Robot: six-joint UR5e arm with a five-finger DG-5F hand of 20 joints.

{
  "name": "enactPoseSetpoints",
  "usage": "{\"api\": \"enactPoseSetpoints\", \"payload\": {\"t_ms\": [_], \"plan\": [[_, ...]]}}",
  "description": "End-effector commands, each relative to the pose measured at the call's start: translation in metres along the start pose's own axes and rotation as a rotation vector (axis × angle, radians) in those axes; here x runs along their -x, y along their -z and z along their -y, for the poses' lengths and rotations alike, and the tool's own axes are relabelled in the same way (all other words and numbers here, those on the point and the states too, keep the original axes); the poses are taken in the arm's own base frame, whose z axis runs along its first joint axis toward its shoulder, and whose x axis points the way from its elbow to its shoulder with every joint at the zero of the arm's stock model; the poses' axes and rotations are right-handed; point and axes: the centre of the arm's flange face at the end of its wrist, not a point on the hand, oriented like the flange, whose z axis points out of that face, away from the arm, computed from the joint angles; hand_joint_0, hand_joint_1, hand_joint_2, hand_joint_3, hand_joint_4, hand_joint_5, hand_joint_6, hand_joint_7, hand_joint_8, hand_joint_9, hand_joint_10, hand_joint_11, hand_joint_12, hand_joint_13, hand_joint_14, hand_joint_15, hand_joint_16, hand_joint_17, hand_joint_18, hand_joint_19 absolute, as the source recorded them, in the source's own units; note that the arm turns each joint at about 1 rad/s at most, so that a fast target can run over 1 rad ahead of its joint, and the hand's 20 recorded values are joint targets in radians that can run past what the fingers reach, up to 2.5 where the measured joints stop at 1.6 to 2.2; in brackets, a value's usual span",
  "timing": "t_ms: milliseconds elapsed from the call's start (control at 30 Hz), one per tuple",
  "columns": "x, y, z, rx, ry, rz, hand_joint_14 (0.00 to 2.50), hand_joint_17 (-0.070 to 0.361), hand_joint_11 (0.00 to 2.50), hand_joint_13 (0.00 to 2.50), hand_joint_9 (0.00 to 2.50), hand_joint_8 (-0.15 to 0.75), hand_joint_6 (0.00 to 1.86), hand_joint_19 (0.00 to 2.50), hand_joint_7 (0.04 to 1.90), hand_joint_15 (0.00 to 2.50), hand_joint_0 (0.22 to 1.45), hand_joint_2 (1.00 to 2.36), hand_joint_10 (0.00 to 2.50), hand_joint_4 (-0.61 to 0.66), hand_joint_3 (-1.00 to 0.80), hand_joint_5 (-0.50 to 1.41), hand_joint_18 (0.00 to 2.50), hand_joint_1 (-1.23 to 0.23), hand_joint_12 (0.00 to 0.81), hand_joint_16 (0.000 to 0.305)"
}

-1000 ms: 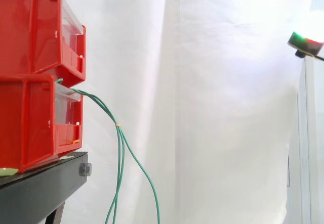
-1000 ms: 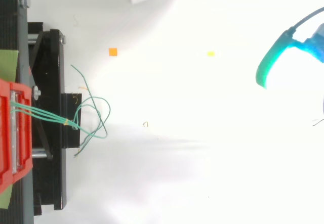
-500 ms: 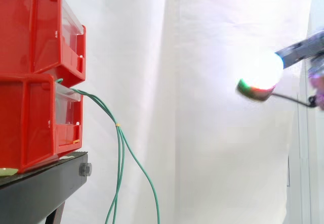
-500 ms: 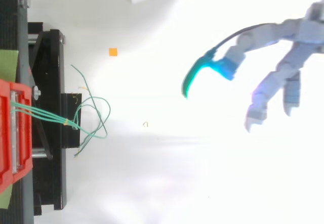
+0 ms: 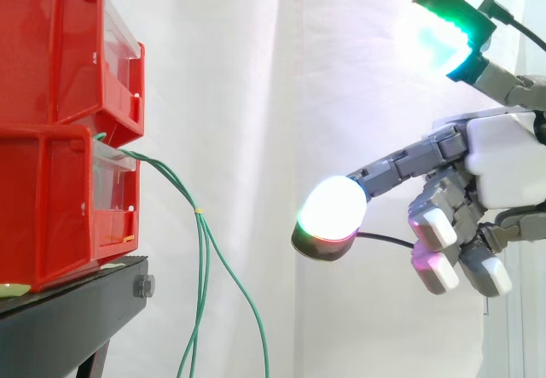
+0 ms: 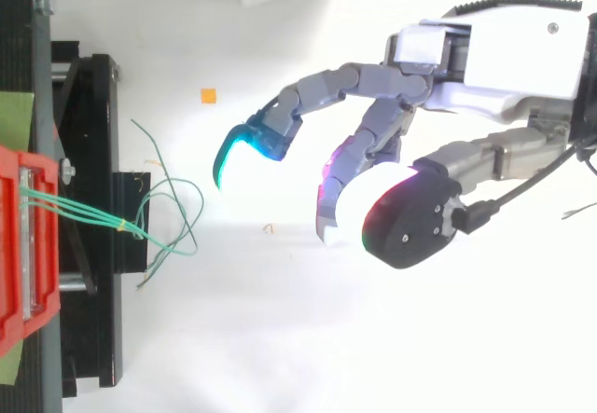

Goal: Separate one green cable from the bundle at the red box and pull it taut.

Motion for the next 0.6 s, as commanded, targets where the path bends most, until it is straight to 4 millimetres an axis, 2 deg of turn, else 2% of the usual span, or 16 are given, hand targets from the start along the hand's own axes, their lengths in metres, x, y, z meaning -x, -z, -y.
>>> {"api": "enactPoseSetpoints", "payload": {"t_ms": [0, 100, 133, 200, 233, 267, 367, 567], "plan": [[0.000, -0.002, -0.001, 0.011, 0.004, 0.003, 0.01, 0.226, 0.51, 0.89, 1.00, 0.352, 0.50, 0.20, 0.70, 0.59, 0.29, 1.00, 0.01, 0.22, -0.50, -0.17, 1.19, -0.44, 0.479, 0.100], [0.002, -0.003, 0.000, 0.018, 0.012, 0.008, 0.02, 0.221, 0.51, 0.87, 1.00, 0.351, 0.50, 0.20, 0.70, 0.58, 0.29, 1.00, 0.01, 0.22, -0.50, -0.17, 1.13, -0.44, 0.472, 0.098], [0.001, -0.005, 0.008, 0.007, 0.018, 0.010, 0.01, 0.221, 0.51, 0.85, 1.00, 0.354, 0.50, 0.19, 0.70, 0.58, 0.29, 1.00, 0.01, 0.22, -0.50, -0.17, 1.12, -0.44, 0.470, 0.098], [0.003, -0.007, 0.010, 0.008, 0.019, 0.012, 0.01, 0.215, 0.51, 0.76, 0.96, 0.352, 0.50, 0.19, 0.70, 0.55, 0.29, 1.00, 0.01, 0.22, -0.50, -0.17, 0.98, -0.44, 0.460, 0.096], [0.001, -0.010, 0.017, 0.008, 0.022, 0.012, 0.01, 0.215, 0.50, 0.75, 0.96, 0.348, 0.50, 0.18, 0.70, 0.55, 0.29, 1.00, 0.01, 0.22, -0.50, -0.17, 0.96, -0.44, 0.457, 0.096], [-0.001, -0.021, 0.035, 0.010, 0.019, 0.011, 0.02, 0.212, 0.50, 0.74, 0.96, 0.349, 0.50, 0.18, 0.70, 0.54, 0.29, 1.00, 0.01, 0.22, -0.50, -0.17, 0.93, -0.45, 0.459, 0.094], [-0.002, -0.027, 0.053, 0.003, 0.018, 0.005, 0.01, 0.206, 0.51, 0.70, 0.94, 0.352, 0.50, 0.16, 0.70, 0.53, 0.29, 1.00, 0.01, 0.22, -0.50, -0.17, 0.86, -0.45, 0.455, 0.092], [0.007, -0.034, 0.060, 0.041, -0.020, -0.010, 0.01, 0.204, 0.50, 0.69, 0.92, 0.353, 0.50, 0.15, 0.70, 0.52, 0.30, 1.00, 0.01, 0.22, -0.50, -0.17, 0.82, -0.45, 0.454, 0.090]]}}
